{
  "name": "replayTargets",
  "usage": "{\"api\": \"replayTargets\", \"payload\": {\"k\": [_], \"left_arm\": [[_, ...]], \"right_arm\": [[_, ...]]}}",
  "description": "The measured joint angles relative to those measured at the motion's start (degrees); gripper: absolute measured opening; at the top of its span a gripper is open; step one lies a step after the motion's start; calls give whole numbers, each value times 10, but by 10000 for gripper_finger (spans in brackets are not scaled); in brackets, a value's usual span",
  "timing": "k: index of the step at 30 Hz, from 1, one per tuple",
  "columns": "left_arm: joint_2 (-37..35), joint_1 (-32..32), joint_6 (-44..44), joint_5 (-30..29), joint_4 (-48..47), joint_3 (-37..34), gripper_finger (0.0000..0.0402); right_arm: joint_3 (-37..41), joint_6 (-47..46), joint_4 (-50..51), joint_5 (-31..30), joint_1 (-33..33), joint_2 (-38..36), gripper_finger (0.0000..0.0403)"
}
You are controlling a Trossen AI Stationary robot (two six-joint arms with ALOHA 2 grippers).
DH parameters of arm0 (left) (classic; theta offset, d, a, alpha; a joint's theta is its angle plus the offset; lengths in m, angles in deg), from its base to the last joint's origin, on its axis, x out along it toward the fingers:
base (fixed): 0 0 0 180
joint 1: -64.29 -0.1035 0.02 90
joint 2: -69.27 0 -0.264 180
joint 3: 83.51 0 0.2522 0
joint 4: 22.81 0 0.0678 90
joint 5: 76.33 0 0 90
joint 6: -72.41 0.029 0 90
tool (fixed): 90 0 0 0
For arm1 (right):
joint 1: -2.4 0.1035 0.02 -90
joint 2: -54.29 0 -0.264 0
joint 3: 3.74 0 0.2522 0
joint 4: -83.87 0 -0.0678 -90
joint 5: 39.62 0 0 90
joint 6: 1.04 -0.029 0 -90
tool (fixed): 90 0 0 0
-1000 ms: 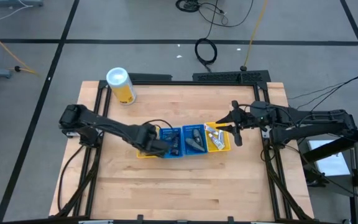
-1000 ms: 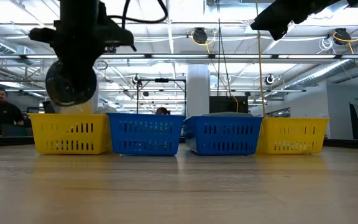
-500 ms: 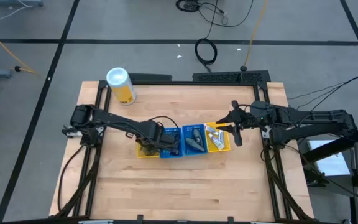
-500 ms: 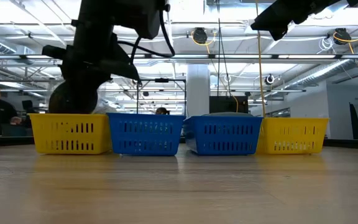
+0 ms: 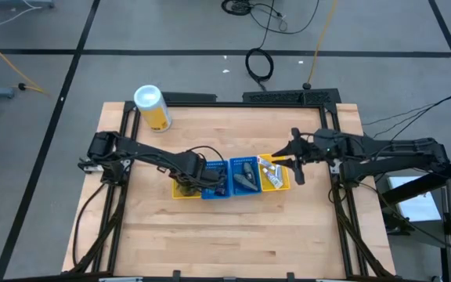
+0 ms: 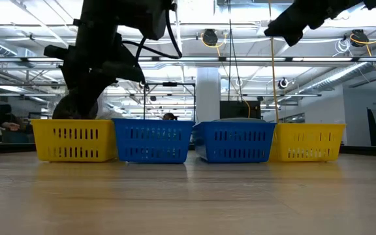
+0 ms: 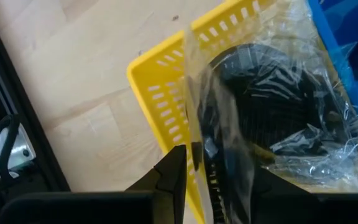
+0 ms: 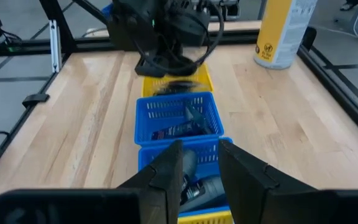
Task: Pick & Place Travel size toiletries
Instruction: Put the hairbrush into the left yellow bin
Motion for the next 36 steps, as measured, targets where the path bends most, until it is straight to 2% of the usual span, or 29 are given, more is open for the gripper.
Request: {"api": "replayTargets", "payload": {"k": [13, 28, 36], "left_arm": [[-1, -9, 74, -11, 1, 0, 86], [-2, -90, 204, -16, 51, 0, 86], [-2, -104, 248, -2, 51, 37, 86]], "right_arm": [[14, 0, -35, 0, 0, 0, 93], [14, 0, -32, 0, 0, 0, 95], [14, 0, -26, 0, 0, 0, 95]]}}
